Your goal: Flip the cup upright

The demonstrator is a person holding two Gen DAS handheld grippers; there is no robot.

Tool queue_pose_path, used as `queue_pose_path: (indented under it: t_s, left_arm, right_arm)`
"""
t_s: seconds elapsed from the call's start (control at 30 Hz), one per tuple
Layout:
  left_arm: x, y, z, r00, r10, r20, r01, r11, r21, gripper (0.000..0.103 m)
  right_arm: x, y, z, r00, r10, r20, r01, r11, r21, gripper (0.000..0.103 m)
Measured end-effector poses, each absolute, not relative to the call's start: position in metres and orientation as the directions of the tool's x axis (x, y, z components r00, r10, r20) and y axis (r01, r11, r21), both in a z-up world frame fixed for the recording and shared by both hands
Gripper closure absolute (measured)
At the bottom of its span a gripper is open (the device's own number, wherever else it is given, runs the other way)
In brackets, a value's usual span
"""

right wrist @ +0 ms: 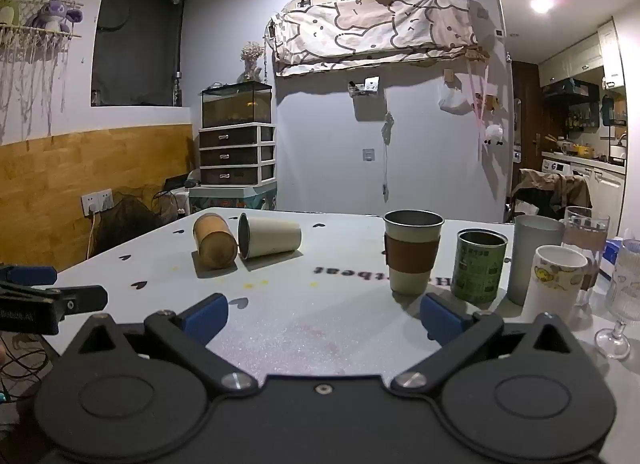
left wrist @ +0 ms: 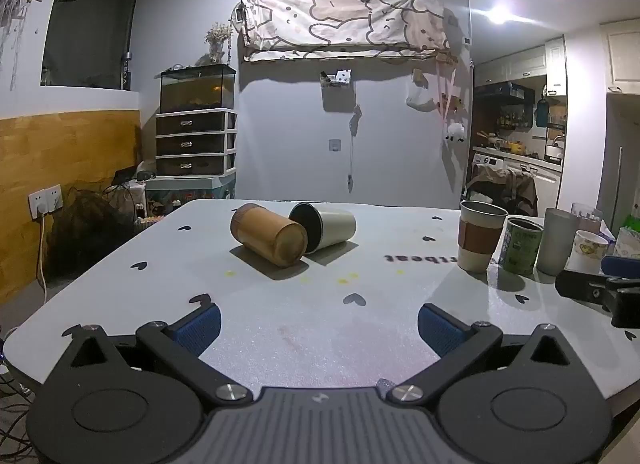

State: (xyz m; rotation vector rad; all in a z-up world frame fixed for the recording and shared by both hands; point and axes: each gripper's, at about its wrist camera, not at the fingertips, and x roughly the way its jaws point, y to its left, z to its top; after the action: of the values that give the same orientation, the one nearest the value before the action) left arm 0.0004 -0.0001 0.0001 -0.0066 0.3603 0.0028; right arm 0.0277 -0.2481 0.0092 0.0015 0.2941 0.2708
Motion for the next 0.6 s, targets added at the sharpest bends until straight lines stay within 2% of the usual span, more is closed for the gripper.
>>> queue_pose_path:
  t_s: [0.6]
  left_arm:
    - [0.0009, -0.0004, -0.0022, 0.937, 0.002, -0.349, -0.005, 1.0, -0.008, 0.0]
  right_arm:
    - [0.0283, -0.2495, 0.0082, 0.92, 0.265, -0.287, -0.263, 0.964, 0.049, 0.0]
